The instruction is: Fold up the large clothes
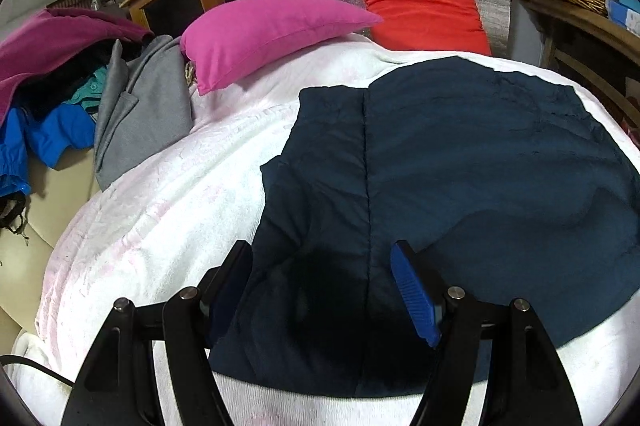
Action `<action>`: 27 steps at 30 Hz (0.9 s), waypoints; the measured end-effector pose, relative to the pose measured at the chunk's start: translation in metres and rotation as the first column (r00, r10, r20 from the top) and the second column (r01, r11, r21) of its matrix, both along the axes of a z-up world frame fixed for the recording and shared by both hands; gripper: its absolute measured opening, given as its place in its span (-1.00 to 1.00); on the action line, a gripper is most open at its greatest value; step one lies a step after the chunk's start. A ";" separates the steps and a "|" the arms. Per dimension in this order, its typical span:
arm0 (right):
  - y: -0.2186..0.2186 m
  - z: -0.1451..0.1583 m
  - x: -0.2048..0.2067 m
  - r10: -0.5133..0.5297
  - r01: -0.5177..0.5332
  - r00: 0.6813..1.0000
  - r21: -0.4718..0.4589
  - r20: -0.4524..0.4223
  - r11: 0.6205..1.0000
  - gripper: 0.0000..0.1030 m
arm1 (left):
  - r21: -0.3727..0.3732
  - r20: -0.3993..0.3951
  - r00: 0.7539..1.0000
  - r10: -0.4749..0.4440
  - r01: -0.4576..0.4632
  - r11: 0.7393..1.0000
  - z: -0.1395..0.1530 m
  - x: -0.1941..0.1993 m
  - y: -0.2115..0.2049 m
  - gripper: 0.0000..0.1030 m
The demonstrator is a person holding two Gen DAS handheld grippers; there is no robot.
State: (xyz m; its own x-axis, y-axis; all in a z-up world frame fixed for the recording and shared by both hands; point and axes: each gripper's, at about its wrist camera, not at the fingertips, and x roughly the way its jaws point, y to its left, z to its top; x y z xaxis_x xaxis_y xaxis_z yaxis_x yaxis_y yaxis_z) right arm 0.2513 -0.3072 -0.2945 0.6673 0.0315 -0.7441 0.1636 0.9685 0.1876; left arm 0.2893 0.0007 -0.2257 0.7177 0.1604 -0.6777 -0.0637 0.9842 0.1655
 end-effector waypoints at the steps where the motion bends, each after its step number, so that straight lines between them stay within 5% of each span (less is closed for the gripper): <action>1: 0.001 0.005 -0.006 -0.010 0.010 1.000 -0.006 0.020 1.000 0.14 | 0.002 0.000 1.000 -0.001 0.001 1.000 0.002 -0.004 -0.002 0.41; 9: 0.026 0.055 -0.079 -0.006 0.028 0.980 -0.111 0.196 0.993 0.35 | 0.023 -0.009 1.000 -0.008 0.008 1.000 0.033 -0.074 -0.018 0.43; 12: 0.033 0.075 -0.107 -0.011 0.036 0.971 -0.101 0.238 0.994 0.46 | 0.048 0.060 0.998 -0.001 -0.002 0.999 0.063 -0.103 -0.021 0.44; 16: 0.040 0.107 -0.136 -0.024 0.054 0.954 -0.092 0.299 0.994 0.59 | 0.024 0.173 0.985 0.022 -0.027 0.999 0.109 -0.142 -0.020 0.75; 21: 0.055 0.143 -0.176 -0.013 0.054 0.944 -0.116 0.328 0.992 0.76 | 0.027 0.317 0.948 0.036 -0.046 0.999 0.170 -0.196 -0.025 0.80; 27: 0.080 0.170 -0.223 0.020 0.026 0.948 -0.141 0.318 0.990 0.84 | 0.004 0.397 0.918 0.015 -0.018 1.000 0.211 -0.254 -0.027 0.86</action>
